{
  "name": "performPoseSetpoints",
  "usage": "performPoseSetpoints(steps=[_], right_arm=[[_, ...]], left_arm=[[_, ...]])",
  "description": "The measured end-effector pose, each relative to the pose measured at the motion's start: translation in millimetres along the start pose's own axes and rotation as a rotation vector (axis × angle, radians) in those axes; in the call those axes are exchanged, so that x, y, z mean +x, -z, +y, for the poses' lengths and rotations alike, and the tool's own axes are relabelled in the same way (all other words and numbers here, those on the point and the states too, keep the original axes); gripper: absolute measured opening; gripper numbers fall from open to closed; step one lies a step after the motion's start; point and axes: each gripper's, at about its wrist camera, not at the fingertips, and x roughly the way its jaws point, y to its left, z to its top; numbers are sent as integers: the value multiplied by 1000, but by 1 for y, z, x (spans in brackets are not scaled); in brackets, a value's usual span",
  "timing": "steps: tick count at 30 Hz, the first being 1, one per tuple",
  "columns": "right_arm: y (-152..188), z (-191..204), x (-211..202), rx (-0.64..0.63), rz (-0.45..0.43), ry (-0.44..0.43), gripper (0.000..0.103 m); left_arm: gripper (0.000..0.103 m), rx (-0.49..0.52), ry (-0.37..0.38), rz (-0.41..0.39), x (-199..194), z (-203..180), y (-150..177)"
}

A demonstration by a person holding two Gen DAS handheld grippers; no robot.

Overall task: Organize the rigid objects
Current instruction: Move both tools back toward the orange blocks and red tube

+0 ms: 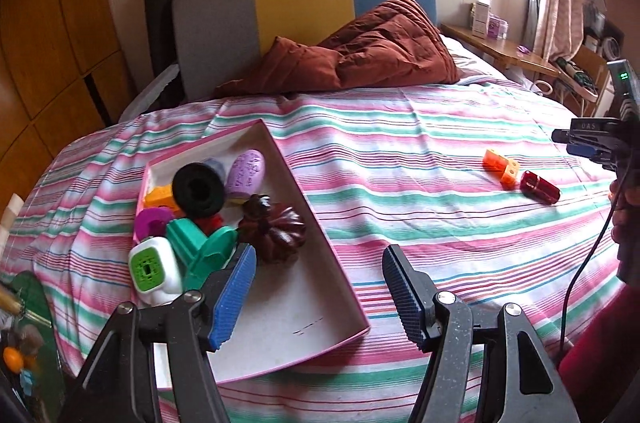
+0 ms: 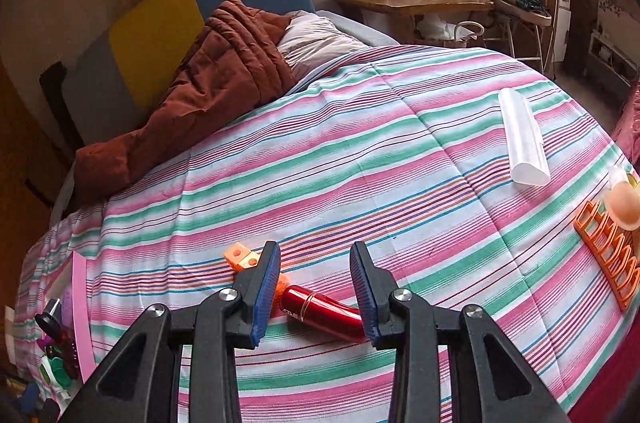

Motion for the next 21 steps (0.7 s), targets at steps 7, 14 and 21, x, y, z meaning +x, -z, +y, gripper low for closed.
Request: performPoseSetpoints(steps=[7,14,21], right_arm=[[-2,-9,0,44,-5,3,36],[-5,-29,-7,142,-39,20,36],[-6,-45,-5,221,-20,-4,36]], left_arm=[[67,40,35,23,12,-19,-1],[67,34,80,82,31,-32,-2],[67,98,132,85,45,-64,-13]])
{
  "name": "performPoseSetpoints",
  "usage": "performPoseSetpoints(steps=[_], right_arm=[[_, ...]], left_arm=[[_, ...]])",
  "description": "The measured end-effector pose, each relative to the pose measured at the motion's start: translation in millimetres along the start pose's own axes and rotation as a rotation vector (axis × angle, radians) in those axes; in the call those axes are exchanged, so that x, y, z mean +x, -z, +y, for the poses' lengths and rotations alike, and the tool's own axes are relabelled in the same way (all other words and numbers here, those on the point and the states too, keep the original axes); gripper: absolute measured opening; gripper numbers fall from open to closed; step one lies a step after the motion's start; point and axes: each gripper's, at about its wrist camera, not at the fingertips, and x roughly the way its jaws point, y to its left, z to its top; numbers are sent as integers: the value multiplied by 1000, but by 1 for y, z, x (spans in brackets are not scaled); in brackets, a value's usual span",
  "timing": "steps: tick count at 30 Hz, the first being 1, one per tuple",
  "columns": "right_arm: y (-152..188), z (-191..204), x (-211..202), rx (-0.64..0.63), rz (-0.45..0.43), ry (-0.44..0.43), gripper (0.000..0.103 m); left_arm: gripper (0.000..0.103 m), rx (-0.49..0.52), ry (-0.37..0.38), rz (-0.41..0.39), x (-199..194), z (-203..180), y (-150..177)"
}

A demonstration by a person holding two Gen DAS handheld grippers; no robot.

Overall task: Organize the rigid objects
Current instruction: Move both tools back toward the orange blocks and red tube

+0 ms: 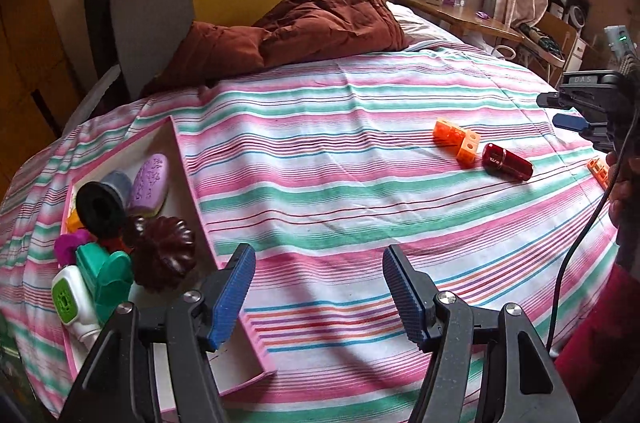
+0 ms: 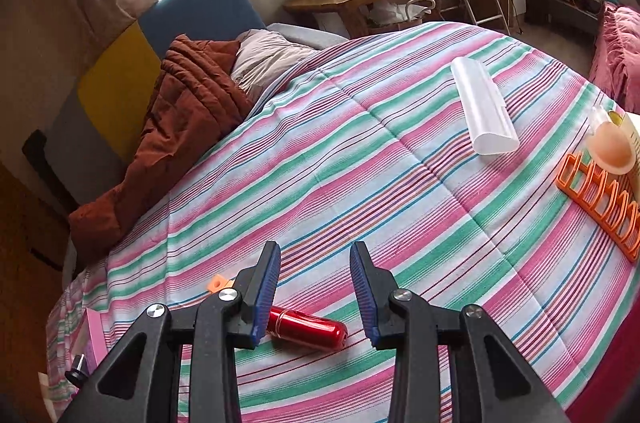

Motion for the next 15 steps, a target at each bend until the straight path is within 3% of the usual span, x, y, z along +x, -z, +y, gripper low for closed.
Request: performPoseSetpoints(steps=[15], right_arm=[[2,-5,11,35,70,-40,36]], left_arm=[[67,77,42,44,35,-49,-24]])
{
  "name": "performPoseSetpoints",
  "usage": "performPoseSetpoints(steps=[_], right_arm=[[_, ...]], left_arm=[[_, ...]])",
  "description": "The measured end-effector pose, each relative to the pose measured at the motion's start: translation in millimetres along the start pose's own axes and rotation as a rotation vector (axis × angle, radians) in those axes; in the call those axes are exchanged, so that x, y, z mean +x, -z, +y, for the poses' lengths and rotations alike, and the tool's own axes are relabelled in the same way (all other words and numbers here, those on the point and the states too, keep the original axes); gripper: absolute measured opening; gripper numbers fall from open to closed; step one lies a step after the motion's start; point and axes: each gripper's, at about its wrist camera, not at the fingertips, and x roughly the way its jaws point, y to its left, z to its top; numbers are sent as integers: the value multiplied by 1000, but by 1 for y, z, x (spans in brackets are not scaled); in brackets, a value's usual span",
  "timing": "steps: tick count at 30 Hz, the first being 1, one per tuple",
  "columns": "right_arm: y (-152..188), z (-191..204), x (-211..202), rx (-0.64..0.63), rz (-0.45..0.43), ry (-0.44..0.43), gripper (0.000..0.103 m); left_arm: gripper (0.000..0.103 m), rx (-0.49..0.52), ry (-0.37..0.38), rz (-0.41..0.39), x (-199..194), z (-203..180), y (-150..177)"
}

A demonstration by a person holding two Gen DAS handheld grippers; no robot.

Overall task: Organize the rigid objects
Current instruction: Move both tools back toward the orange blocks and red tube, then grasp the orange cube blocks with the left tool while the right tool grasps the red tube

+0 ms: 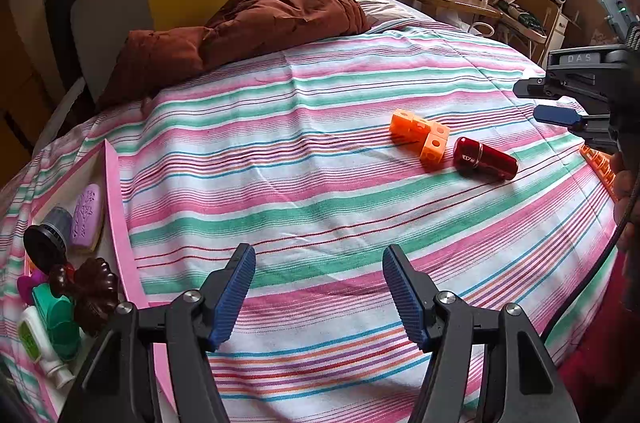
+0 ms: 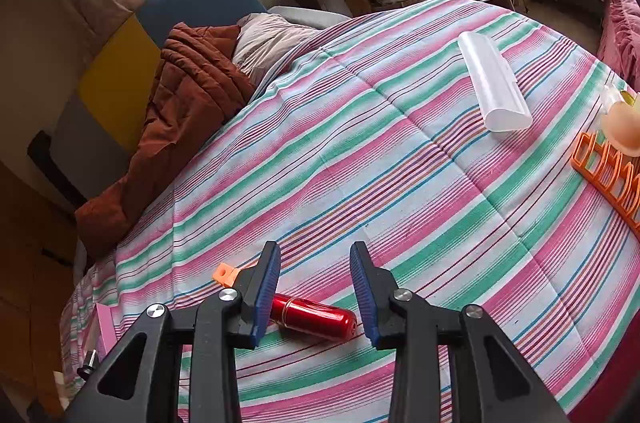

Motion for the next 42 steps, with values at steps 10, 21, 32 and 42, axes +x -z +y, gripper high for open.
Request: performPoseSetpoints(steps=[10,21,32,42], right_arm=[[0,-7,1,42,26,-26,36],[0,-10,1,72,24,-51,36],[-2,-14,-1,93,25,-73,36],[0,-11,2,91,41,-94,36]], left_arm=[[67,42,11,-14,3,-17,-12],[67,68,26,-5,15,-34,-24],[66,-60,141,62,41,-28,-51],[56,-225,255,118,76,-34,-102]])
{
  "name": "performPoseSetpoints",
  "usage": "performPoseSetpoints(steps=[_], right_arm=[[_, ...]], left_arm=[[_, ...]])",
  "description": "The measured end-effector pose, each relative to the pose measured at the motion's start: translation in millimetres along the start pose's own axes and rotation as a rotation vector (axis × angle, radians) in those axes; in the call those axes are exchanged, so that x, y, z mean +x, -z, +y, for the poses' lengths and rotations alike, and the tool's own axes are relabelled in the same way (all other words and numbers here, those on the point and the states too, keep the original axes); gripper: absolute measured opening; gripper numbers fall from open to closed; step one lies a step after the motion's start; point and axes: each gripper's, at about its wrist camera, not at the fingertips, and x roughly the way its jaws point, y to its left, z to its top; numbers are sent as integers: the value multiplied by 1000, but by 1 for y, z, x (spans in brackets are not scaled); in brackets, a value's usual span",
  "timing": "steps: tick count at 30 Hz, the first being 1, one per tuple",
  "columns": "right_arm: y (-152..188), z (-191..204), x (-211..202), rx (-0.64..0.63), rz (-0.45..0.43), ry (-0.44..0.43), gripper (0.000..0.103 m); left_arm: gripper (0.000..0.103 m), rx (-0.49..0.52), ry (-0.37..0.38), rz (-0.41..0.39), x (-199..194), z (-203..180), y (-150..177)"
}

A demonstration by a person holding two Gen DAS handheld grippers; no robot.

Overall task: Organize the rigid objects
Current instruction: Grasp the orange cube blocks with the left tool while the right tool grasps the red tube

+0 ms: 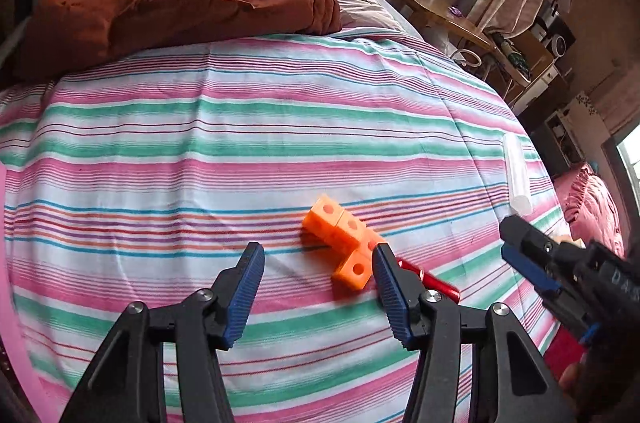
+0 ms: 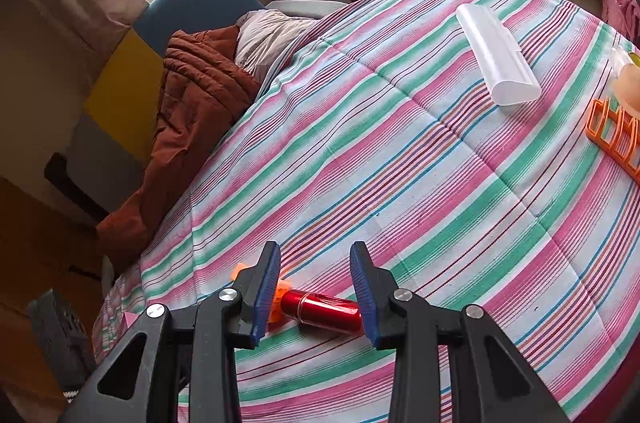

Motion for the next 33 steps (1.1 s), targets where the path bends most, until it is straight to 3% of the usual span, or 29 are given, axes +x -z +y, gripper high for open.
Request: performPoseSetpoints(steps=[10,11,13,14,18,26,33], right_arm=[[-1,-3,2,16,11,-16,36],[-1,-2,2,14,12,-15,36],[-1,-3,2,17,15,-17,36],[-1,-4,2,21,17,-18,36],[0,-7,5,32,31,-21,36],[12,3,30,-39,155,-6,36],[19,15,45,-126,198,54,40]], left_arm=[[56,-29,-36,87,59,-17,-20],[56,-12,-39,68,58,-18,-17],[48,56,-60,50,55,-22,-11],[40,89,-65,44,52,-22,-6],[33,152,-38,34,37,-10,12],[33,255,-36,8,-7,18,73],[33,258,7,-7,-38,40,116]])
